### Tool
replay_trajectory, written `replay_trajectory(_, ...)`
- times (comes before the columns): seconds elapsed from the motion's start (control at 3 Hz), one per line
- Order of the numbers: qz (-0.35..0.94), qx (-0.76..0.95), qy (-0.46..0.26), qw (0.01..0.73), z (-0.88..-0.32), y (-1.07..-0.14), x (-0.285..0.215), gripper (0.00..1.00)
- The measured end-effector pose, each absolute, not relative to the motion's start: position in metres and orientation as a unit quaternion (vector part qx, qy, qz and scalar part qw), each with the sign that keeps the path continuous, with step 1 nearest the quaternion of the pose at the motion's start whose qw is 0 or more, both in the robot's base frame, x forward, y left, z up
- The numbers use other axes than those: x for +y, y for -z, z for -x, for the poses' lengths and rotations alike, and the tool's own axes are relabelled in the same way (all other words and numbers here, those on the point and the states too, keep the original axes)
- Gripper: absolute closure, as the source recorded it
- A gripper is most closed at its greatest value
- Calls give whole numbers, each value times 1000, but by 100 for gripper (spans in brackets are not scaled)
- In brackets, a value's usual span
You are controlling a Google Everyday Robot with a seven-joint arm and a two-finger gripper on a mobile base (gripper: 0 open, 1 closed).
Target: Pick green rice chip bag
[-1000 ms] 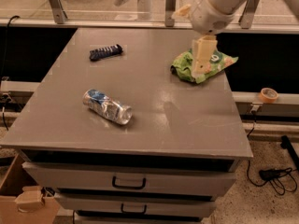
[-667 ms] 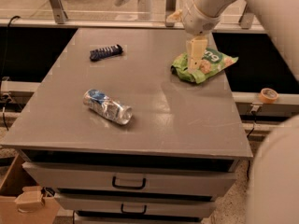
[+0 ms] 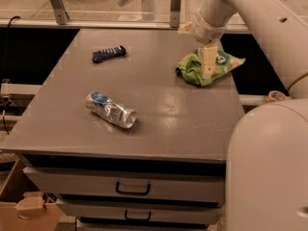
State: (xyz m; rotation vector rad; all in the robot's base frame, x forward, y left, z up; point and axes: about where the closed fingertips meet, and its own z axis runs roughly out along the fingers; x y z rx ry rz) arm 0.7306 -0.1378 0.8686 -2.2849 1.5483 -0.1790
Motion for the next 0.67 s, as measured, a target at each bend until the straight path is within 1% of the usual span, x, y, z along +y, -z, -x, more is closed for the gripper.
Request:
replay_trajectory(0.33, 824, 541, 77, 153, -731, -856, -158, 0)
replay_trajectory(0.67, 834, 531, 83, 124, -723, -844, -170, 18)
